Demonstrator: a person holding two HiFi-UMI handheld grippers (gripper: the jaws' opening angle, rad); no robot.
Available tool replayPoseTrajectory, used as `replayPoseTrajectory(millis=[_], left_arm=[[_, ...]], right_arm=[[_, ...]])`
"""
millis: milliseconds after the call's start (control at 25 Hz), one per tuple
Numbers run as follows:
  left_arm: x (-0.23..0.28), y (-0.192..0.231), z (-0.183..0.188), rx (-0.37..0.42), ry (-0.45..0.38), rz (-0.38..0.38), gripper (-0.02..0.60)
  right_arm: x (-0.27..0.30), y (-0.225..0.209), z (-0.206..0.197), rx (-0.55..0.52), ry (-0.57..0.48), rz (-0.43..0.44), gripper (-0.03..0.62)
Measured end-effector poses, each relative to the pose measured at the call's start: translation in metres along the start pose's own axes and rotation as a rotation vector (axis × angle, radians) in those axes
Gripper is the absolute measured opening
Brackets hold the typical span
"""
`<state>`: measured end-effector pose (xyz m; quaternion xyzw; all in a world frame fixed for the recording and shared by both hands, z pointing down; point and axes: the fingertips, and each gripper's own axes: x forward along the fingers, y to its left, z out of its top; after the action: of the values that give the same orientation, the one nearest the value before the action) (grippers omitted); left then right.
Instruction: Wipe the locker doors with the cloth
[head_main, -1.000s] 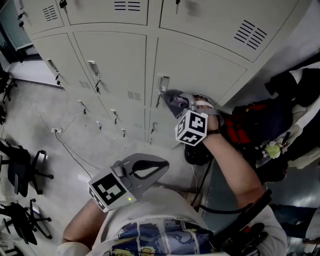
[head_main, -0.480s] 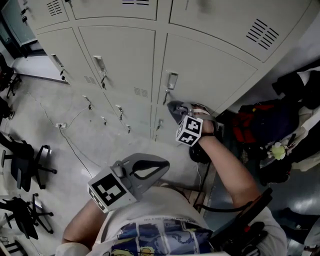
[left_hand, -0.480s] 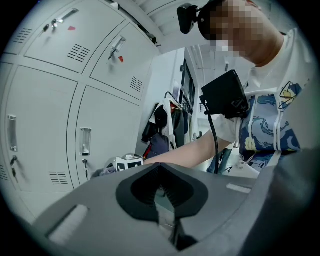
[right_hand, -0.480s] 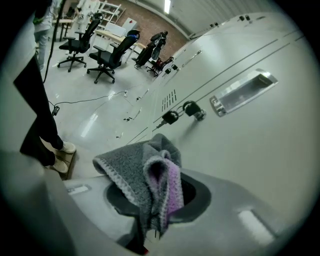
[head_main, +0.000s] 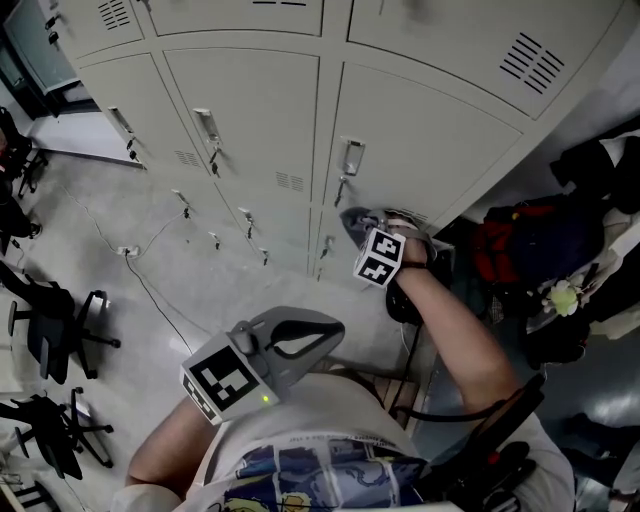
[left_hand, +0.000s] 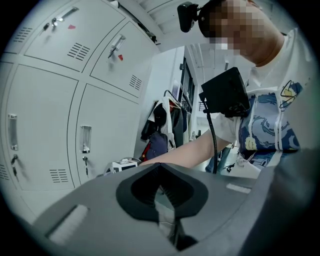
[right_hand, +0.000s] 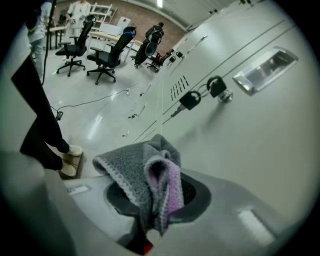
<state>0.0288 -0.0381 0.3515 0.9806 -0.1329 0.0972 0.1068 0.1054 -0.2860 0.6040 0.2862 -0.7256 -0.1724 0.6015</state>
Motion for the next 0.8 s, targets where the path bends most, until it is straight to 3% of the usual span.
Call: replayPoseTrajectory(millis=[400, 600, 800], left_arm=[[-0.004, -0.008, 0.011, 0.038, -0.057, -0.055, 0.005], [-0.002, -0.011, 0.019, 0.059, -0.091, -0.09, 0.005], [-0.001, -0.017, 0.023, 0.069, -0.101, -0.12, 0.005]], right_arm=[[-0.141, -0.053, 0.043, 0.033, -0.14, -0.038, 0.087], [-0.23, -0.116, 0.079, -0.004, -0.22, -0.212, 0.087], [-0.281, -0.179, 0.109, -0.025, -0.258, -0.383, 0.087]])
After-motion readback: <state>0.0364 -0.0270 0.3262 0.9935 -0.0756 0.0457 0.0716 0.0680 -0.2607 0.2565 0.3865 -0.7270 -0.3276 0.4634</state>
